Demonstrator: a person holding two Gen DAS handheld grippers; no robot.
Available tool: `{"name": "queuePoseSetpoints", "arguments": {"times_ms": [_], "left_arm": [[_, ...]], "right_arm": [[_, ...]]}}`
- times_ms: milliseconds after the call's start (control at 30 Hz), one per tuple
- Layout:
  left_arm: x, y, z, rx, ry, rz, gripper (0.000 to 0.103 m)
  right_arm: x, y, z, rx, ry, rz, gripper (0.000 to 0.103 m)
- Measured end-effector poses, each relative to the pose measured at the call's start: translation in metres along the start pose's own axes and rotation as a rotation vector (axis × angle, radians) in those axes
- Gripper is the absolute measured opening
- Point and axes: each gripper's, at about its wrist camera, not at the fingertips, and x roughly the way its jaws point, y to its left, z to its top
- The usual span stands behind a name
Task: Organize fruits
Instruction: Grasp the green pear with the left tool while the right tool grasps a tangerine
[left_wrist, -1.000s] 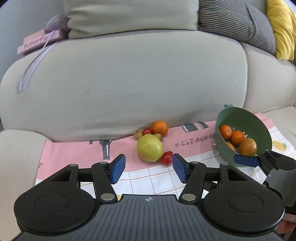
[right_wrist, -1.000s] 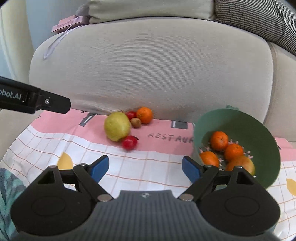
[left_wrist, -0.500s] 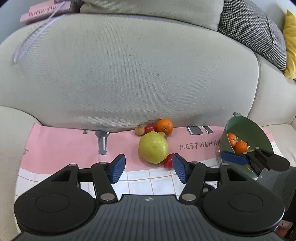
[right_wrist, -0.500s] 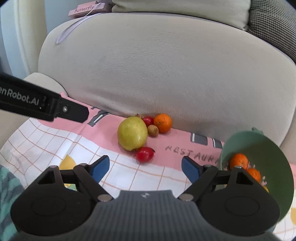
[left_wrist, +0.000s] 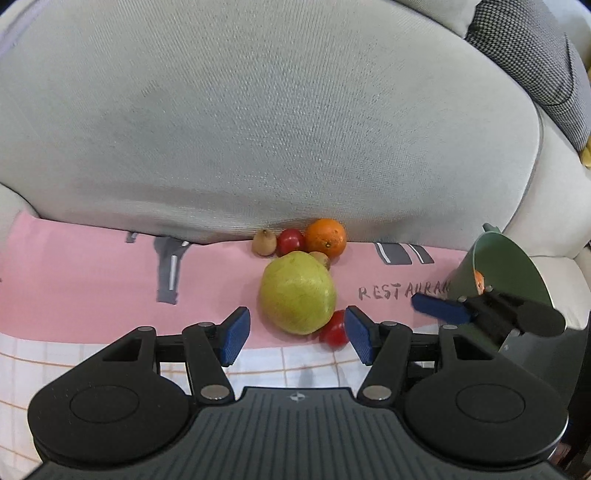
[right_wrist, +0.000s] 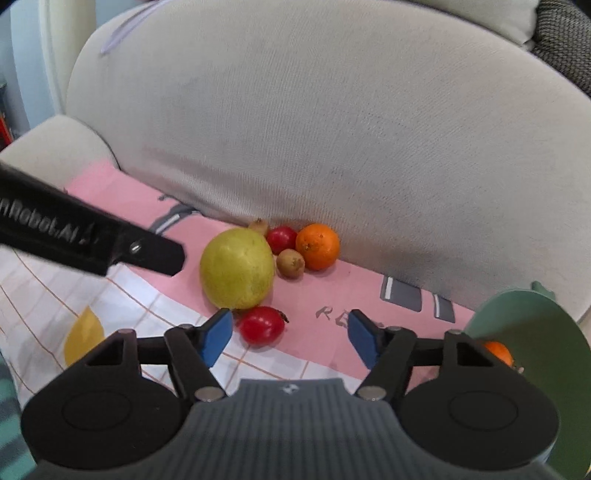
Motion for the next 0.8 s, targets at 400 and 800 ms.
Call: {"name": "queuePoseSetpoints", "arguments": {"times_ms": [400,800], "left_arm": [[0.056,0.012,0.010,-0.154,0.074,-0.042,0.076],[0.079,0.024,0.012,-0.237,0.113,-0.089,0.079]], "right_arm": [[0.033,-0.020,0.011,-0.020,-0.001,-0.051,0.050],[0.051,-0.025,0.013,-0.019,-0.018,-0.059,0.050]]}}
